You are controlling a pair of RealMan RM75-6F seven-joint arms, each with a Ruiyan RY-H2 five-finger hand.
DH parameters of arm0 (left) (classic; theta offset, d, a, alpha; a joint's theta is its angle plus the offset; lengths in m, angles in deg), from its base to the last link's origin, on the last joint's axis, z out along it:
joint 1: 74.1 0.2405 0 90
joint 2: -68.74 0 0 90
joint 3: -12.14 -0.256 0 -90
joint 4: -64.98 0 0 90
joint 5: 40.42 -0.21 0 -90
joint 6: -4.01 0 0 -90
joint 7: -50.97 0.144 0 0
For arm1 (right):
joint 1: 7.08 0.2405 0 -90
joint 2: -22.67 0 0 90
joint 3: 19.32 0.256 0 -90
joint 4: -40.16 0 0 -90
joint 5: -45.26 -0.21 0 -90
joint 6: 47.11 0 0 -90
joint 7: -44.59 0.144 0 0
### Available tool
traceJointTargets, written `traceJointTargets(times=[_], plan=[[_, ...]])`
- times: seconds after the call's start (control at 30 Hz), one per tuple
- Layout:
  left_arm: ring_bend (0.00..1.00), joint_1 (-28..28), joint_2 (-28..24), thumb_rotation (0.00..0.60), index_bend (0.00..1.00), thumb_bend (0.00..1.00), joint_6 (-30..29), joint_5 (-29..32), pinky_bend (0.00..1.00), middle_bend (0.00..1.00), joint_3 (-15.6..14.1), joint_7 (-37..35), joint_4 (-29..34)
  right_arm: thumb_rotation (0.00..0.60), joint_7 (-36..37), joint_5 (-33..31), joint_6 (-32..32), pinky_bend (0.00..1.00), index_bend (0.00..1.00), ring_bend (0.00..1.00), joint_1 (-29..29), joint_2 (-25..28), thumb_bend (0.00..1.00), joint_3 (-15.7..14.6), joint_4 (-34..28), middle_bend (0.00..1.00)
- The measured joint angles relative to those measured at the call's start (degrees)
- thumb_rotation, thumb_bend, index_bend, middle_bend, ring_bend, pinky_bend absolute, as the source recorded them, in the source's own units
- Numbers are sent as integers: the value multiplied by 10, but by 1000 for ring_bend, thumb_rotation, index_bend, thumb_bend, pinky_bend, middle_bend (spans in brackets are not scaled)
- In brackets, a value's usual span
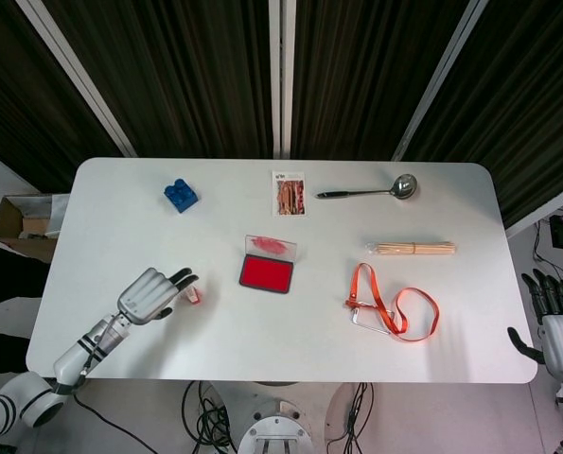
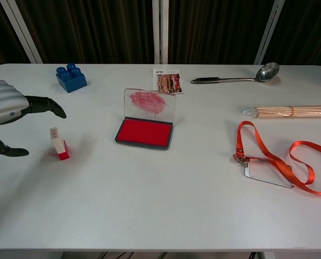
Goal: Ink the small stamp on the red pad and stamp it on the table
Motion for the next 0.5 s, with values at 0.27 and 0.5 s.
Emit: traceJointTargets(times=[0.27, 0.5], plan=[[889, -23, 41, 600, 349, 229, 1, -4, 997, 354, -13, -38, -61, 600, 0, -2, 2, 0, 0, 0, 0, 2, 180, 0, -2, 0], [898, -30, 66, 600, 415, 247, -16, -8, 1000, 402, -24, -55, -105, 600, 2, -4, 3, 0, 0, 0, -1, 4, 181, 1, -1, 0]])
